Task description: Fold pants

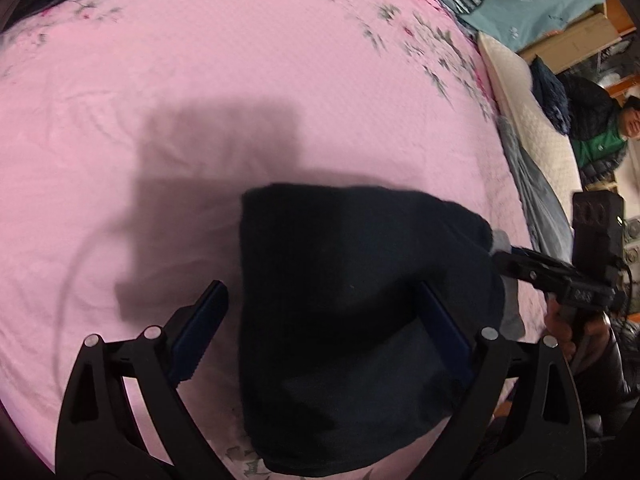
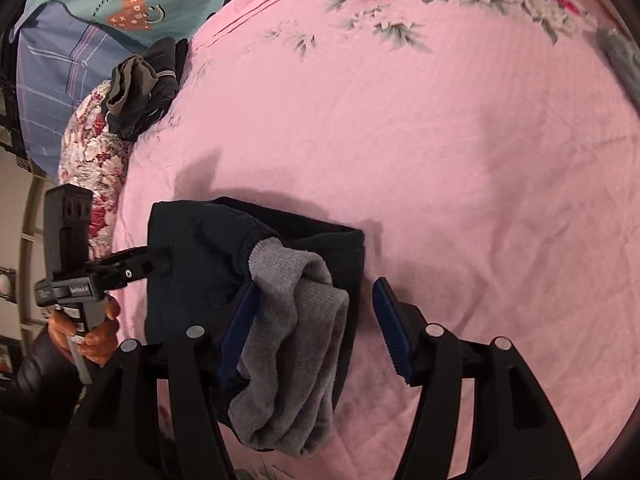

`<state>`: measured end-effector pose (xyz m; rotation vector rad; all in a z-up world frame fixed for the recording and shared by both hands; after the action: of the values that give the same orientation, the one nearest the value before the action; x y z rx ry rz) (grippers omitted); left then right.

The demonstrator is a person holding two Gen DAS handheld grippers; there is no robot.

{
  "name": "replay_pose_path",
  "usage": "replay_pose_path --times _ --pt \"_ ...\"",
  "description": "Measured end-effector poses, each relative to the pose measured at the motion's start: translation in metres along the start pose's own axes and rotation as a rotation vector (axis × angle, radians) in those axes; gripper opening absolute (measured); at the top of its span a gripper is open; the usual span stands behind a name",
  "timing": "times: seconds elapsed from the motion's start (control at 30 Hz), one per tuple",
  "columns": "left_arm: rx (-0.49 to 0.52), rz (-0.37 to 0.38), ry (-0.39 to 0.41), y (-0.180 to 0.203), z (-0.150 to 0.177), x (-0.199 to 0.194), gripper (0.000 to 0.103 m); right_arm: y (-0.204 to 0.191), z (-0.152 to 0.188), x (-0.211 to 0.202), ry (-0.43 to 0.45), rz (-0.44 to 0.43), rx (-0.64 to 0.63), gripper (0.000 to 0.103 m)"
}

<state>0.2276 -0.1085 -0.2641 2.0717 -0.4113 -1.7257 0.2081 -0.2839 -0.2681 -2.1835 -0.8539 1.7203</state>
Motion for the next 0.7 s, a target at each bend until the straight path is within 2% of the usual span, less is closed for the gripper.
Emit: replay_pose_path --times 0.03,0.07,0.2,0.27,0.3,0.33,0.43,0.57,0.63,0.7 --pt "0.014 0.002 -0.005 0.001 0.001 0.002 0.096 0.002 0.0 0.003 -0.01 -0.014 0.011 0.071" --pt "0.042 0.002 -0.003 0.004 0.001 0.003 0.096 0.005 0.001 0.006 -0.021 -0.016 0.027 0.074" --pt "0.072 0.031 -0.015 0.011 -0.004 0.007 0.095 0.004 0.0 0.009 -0.042 -0.042 0.014 0.077" --pt "0.072 0.048 -0.015 0.015 -0.01 0.01 0.094 0.002 -0.001 0.01 -0.057 -0.031 0.013 0.073" --pt "0.072 0.052 -0.016 0.017 -0.012 0.011 0.094 -0.001 0.0 0.011 -0.064 -0.041 0.014 0.065" --pt "0.069 0.054 -0.018 0.017 -0.013 0.012 0.094 -0.004 0.0 0.012 -0.069 -0.054 0.022 0.061" --pt "0.059 0.079 -0.028 0.017 -0.015 0.014 0.094 -0.006 -0.001 0.018 -0.074 -0.033 0.027 0.063" --pt "0.031 0.11 -0.029 0.017 -0.018 0.015 0.095 0.002 0.0 0.016 -0.019 -0.128 0.093 0.063" --pt "0.028 0.089 -0.008 0.019 -0.018 0.015 0.092 0.002 0.002 0.015 -0.016 -0.094 0.096 0.048" --pt "0.059 0.033 0.048 0.02 -0.017 0.012 0.081 -0.006 0.001 0.011 -0.014 -0.068 0.084 0.041"
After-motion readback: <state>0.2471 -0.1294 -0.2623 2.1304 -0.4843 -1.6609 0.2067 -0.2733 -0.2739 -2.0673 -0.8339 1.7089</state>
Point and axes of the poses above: each gripper's, at about its wrist camera, not at the fingertips, and x roughly the way its jaws point, y to its right, z to its underside, the point moved 10 cm from there along x, roughly the way its jaws point, and after that the axes turned 5 degrees about -x, right-handed, at the moved point
